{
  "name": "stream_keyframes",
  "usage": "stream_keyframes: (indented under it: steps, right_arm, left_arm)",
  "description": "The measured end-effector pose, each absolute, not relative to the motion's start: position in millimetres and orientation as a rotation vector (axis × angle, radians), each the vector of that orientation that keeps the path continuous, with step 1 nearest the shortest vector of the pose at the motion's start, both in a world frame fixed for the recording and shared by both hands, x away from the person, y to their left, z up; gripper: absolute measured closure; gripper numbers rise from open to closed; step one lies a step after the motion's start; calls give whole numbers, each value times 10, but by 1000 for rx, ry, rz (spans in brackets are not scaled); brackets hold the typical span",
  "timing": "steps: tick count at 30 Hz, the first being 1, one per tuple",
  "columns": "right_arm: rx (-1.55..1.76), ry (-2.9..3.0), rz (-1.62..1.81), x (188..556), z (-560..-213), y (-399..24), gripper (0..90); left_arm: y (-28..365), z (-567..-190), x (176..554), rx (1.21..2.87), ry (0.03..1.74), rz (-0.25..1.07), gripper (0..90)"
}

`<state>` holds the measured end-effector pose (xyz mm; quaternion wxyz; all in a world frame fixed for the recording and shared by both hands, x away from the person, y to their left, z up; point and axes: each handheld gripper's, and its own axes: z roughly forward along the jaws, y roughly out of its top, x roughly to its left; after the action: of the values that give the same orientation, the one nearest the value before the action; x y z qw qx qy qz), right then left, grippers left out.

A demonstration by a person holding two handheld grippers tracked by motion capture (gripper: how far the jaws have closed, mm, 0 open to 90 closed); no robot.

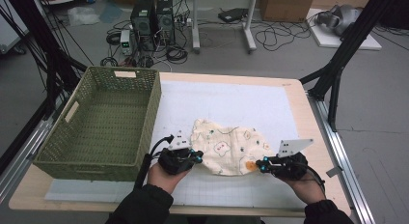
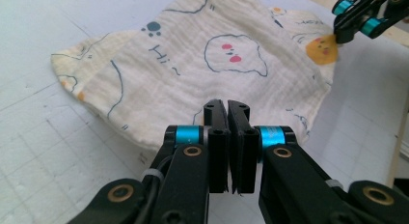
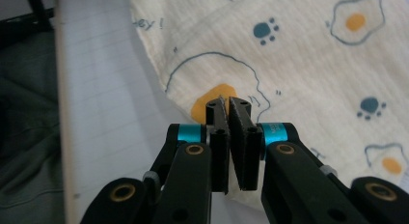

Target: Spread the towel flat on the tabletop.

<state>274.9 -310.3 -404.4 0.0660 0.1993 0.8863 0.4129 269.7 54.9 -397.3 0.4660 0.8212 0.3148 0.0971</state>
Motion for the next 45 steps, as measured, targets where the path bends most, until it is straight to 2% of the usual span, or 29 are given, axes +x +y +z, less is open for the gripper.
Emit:
stream_keyframes:
  steps: [5,8,10,12,16,21,24,26,28,30,31,39,41,45]
  right_arm:
    - [532,2735,1274,2461,-4003,-3002,862]
    - [503,2740,1299,2375,-3989,-2974,790]
    - [511,2717,1305,2388,-3968,-2986,726]
    - [544,2681,1296,2461,-3969,-3040,690]
    - [603,2664,1225,2597,-4057,-3138,634]
    - [645,2679,1174,2759,-4225,-3223,606]
    - [657,2700,1136,2819,-4325,-3219,609]
    - [657,2726,1092,2838,-4392,-3194,649]
    - [663,2728,1133,2843,-4408,-3194,748]
    - [638,2744,1138,2826,-4405,-3186,864]
    - [627,2754,1136,2811,-4404,-3179,880]
    - [571,2829,1152,2616,-4374,-3127,887]
    - [561,2820,1154,2591,-4343,-3122,858]
    - [597,2748,1184,2674,-4211,-3119,775]
  left_arm:
    - [635,-3979,2506,2045,745,225,865]
    - [644,-4003,2482,2056,740,225,802]
    - [619,-4032,2507,2057,750,221,728]
    - [586,-4084,2542,2073,753,222,699]
    - [526,-4251,2628,2108,773,199,674]
    - [443,-4417,2710,2154,797,196,658]
    - [434,-4447,2732,2144,789,220,710]
    - [450,-4445,2737,2154,788,240,798]
    - [476,-4442,2736,2153,797,226,879]
    - [479,-4429,2699,2163,795,238,890]
    - [480,-4427,2684,2163,791,238,891]
    - [578,-4362,2498,2156,771,220,892]
    - [599,-4345,2489,2148,764,227,887]
    - [595,-4331,2553,2113,778,246,775]
